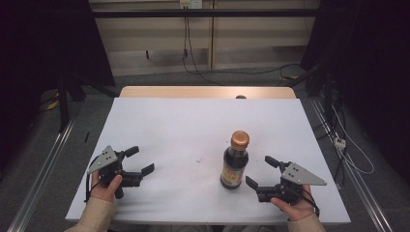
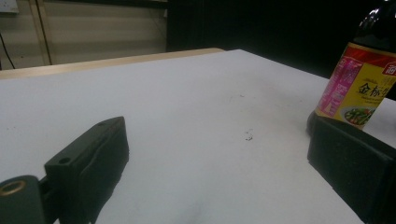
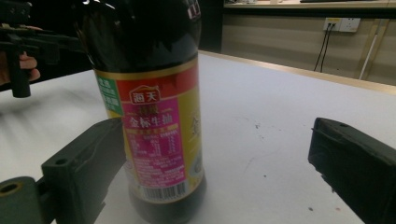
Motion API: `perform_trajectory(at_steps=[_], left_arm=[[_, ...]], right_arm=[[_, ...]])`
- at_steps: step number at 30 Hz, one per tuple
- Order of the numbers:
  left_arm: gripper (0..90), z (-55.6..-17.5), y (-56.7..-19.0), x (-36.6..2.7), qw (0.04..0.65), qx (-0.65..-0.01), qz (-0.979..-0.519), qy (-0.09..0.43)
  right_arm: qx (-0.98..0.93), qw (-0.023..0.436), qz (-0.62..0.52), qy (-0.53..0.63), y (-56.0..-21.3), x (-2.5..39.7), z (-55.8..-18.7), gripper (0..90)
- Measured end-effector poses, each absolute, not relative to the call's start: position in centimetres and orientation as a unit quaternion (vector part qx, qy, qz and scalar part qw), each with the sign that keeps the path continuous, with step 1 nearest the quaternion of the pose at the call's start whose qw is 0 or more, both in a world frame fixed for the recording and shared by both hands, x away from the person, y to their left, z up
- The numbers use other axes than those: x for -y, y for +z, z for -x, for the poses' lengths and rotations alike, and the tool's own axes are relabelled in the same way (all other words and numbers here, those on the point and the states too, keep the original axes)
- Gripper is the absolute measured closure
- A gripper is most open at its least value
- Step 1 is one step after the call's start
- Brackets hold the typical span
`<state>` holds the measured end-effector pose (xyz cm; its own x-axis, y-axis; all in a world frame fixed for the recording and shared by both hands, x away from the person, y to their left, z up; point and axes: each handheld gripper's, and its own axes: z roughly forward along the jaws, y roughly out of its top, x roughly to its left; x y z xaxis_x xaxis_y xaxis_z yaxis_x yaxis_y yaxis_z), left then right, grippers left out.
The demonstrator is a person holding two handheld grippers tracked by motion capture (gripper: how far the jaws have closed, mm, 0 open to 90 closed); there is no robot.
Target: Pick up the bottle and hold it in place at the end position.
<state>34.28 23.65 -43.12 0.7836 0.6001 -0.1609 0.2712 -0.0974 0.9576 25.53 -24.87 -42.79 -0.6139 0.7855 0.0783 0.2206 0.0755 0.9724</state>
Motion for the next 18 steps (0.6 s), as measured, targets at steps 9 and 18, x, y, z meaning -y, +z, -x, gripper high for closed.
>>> perform_trajectory(at_steps=[9, 18], left_arm=[[5.3, -34.2, -43.1, -23.5, 0.598, -0.297, -0.732, 0.137], [5.3, -34.2, -43.2, -23.4, 0.594, -0.296, -0.736, 0.134]], right_arm=[[-0.699, 0.233, -0.359, 0.573, -42.3, 23.7, -25.4, 4.8], [-0.706, 0.229, -0.356, 0.568, -41.8, 22.5, -25.8, 6.7]])
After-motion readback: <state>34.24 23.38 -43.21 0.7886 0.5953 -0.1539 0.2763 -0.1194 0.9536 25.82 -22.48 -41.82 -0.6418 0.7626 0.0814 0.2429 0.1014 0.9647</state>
